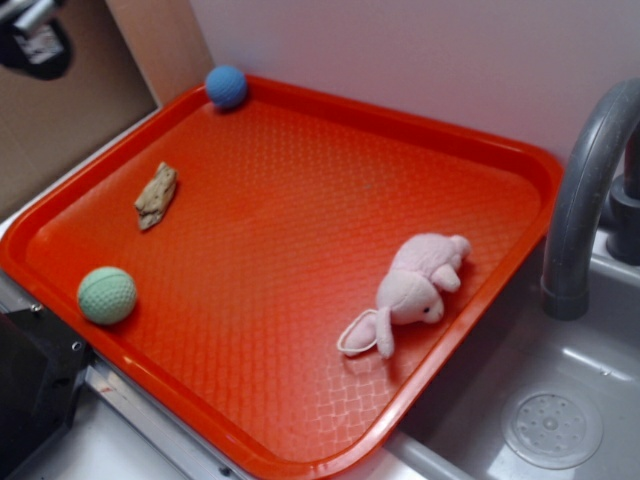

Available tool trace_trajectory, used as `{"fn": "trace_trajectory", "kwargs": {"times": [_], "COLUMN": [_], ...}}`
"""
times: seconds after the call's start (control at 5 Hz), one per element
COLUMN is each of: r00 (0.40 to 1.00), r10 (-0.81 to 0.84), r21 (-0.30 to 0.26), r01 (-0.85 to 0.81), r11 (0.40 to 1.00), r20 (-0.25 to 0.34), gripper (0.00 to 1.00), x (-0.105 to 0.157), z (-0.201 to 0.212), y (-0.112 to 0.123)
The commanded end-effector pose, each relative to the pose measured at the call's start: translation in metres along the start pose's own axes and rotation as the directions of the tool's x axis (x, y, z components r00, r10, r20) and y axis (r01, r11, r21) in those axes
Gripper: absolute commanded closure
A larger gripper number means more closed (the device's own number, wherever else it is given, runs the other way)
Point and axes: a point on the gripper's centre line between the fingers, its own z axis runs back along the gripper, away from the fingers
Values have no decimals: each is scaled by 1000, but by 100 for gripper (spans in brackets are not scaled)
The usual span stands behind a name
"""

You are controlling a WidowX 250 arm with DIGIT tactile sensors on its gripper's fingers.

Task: Grab the pink bunny.

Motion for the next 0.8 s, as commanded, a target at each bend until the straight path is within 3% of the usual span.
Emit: {"fn": "trace_trajectory", "kwargs": {"times": [0.0,0.4,0.6], "r00": [997,988,980], "r10": [-61,-124,-164], "r21": [-153,-15,13], "r01": [54,123,166], "r11": [987,992,986], "r20": [-45,-93,-113], "gripper": [0,0,0], "x": [45,63,62], "z": [-69,-148,-173], "y": [-67,-118,-131]}}
